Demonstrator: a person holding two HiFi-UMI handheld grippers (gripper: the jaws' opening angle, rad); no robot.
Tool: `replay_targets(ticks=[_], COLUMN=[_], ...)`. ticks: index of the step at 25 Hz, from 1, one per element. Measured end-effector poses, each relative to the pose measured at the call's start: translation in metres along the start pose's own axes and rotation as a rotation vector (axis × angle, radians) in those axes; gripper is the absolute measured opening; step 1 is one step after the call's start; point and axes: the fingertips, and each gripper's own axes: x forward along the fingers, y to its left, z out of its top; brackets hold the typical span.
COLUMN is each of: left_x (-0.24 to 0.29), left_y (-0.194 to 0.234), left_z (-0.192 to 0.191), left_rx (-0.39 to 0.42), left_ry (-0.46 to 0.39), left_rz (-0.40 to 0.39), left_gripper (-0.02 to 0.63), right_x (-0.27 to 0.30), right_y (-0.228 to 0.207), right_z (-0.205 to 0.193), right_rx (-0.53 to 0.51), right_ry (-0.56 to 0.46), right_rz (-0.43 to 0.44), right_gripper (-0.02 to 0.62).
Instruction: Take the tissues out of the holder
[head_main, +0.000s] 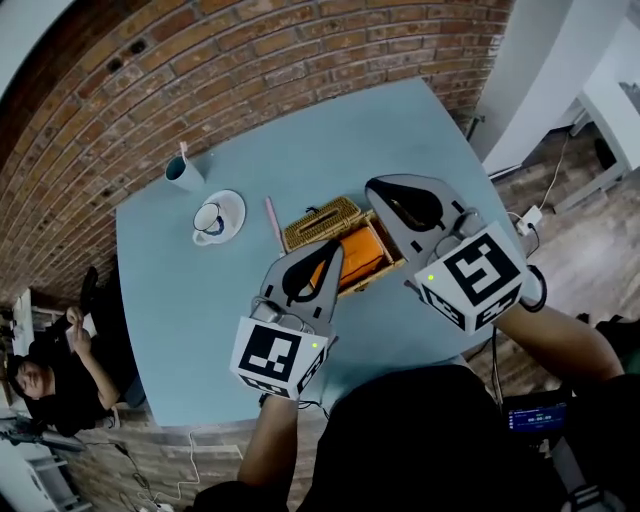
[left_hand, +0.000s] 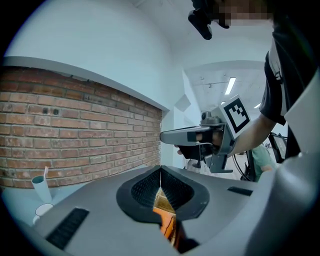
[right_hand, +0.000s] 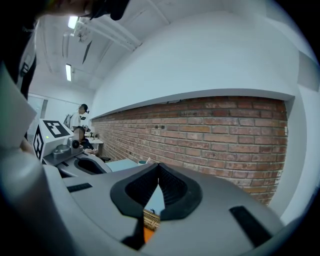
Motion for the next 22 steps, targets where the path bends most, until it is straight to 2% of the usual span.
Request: replay_targets(ticks=[6, 11, 15, 18, 22], left_x=[0.017, 0.027, 0.031, 0.038, 0.045], left_y=[0.006, 0.000, -0.002, -0.004, 0.000], left_z=[-0.020, -0.033, -0.044, -0.058, -0.077], left_rx=[0.020, 0.025, 0.034, 0.064, 0.090], left_ry=[0.082, 0.122, 0.157, 0.217, 0.280], left_rz=[-0.080, -0.189, -0.233, -0.260, -0.275], left_gripper=[0.003, 0.006, 0.029, 0.099, 0.153], right_x=[0.004, 0.010, 0.014, 0.014, 0.016], right_y=[-0.010, -0.011, -0.013, -0.018, -0.019], right_z=[-0.008, -0.017, -0.019, -0.021, -0.024], right_rx=[0.022, 0.014, 0.015, 0.021, 0.013], right_ry=[0.016, 0.035, 0.036, 0.042, 0.053], right_rz=[-0.022, -0.010, -0.012, -0.027, -0.024], right_gripper=[0.003, 0.003, 0.003, 0.003, 0.003])
